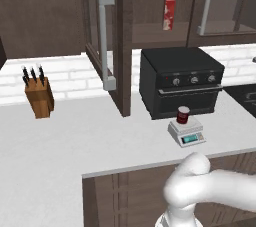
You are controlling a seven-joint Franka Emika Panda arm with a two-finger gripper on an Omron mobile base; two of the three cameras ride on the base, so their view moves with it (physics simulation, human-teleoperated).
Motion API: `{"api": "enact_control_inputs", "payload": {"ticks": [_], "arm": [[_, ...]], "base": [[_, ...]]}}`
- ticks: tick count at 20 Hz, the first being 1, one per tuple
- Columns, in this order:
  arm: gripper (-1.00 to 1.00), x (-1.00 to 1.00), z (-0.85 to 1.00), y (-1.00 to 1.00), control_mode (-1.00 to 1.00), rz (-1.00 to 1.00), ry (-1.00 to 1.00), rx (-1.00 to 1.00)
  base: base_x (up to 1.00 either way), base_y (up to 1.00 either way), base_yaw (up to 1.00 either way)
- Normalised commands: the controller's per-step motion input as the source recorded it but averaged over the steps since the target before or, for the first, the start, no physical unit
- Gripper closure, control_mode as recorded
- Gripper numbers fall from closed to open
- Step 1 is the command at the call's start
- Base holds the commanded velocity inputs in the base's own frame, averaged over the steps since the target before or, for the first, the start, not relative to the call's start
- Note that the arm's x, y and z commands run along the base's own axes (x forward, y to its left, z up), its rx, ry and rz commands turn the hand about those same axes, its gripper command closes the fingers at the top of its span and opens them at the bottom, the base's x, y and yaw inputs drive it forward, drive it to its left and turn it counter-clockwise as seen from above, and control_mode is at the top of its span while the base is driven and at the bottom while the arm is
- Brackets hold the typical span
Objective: Pick the canned food and place it on the digital scale for weighing, and close the cabinet.
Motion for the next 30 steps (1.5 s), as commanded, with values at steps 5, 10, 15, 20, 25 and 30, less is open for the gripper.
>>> {"api": "enact_control_inputs", "payload": {"ticks": [5,10,15,20,25,30], "arm": [[-1.00,-1.00,0.24,0.72,-1.00,-0.23,-0.32,0.08],[-1.00,-1.00,0.07,0.61,-1.00,-0.27,-0.10,0.10],[-1.00,-1.00,0.00,0.69,-1.00,-0.10,-0.03,0.25],[-1.00,-0.93,0.01,0.82,-1.00,0.01,0.01,0.09],[-1.00,-0.94,0.00,0.80,-1.00,0.01,-0.01,0.01],[-1.00,-0.97,0.00,0.99,-1.00,-0.01,-0.01,0.03]], "base": [[0.00,0.00,0.00],[0.00,0.00,0.00],[0.00,0.00,0.00],[0.00,0.00,0.00],[0.00,0.00,0.00],[0.00,0.00,0.00]]}}
